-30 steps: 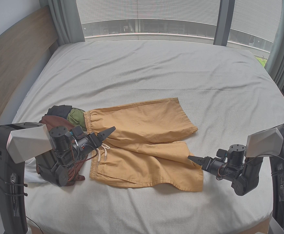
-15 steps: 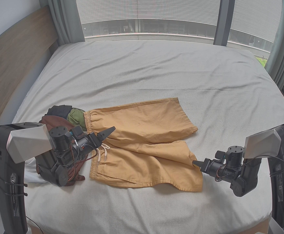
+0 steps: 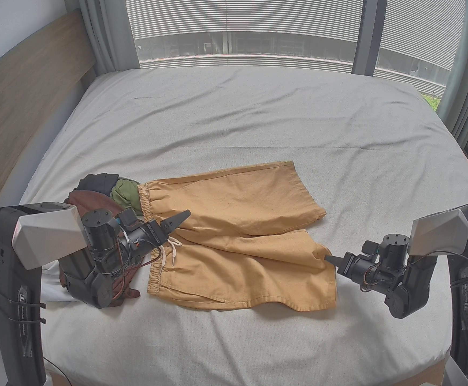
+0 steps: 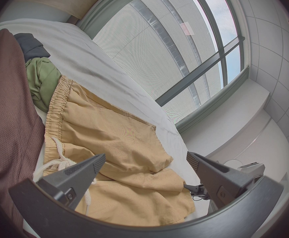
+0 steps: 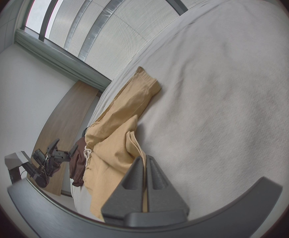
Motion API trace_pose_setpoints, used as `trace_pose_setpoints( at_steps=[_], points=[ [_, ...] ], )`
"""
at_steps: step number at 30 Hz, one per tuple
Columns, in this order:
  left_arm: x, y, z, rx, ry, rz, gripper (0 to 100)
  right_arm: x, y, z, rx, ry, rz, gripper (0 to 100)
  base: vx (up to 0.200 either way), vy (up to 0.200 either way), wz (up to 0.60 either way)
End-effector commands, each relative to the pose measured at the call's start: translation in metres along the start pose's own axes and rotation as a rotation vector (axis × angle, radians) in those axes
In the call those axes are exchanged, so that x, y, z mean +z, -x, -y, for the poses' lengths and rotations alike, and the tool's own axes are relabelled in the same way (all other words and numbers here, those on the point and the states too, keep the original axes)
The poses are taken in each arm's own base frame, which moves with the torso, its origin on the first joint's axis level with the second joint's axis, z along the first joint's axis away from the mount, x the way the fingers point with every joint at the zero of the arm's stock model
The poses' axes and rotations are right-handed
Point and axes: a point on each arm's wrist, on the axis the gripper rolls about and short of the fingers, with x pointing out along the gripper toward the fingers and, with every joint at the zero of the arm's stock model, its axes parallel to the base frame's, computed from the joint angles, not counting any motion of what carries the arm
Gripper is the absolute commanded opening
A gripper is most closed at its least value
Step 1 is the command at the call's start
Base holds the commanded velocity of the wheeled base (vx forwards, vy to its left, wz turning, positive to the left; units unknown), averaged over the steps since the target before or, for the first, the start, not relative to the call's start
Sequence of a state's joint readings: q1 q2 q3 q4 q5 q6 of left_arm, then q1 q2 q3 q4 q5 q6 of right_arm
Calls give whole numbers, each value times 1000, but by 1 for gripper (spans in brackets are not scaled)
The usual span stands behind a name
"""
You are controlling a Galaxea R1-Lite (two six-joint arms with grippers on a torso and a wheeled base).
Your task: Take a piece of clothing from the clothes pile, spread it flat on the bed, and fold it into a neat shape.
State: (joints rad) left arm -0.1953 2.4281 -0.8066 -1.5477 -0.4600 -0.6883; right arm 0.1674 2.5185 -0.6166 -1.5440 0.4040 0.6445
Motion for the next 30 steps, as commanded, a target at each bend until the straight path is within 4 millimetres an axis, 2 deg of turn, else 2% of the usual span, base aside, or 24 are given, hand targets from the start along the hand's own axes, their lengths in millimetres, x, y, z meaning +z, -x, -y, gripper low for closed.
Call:
trace_pose_setpoints(
  at_steps=[1,13,18,30],
  points=[
    [-2,0,-1,2,3,-5,100,12,5,4,-9,-3,40,0,0,0,0],
    [-2,0,-2,5,2,-3,100,13,5,12,-37,-9,52,0,0,0,0],
    [-2,0,-2,5,2,-3,100,7,5,19,-56,-21,33,0,0,0,0],
    [-2,0,-2,5,2,-3,100,8,6,22,-60,-25,35,0,0,0,0]
  ],
)
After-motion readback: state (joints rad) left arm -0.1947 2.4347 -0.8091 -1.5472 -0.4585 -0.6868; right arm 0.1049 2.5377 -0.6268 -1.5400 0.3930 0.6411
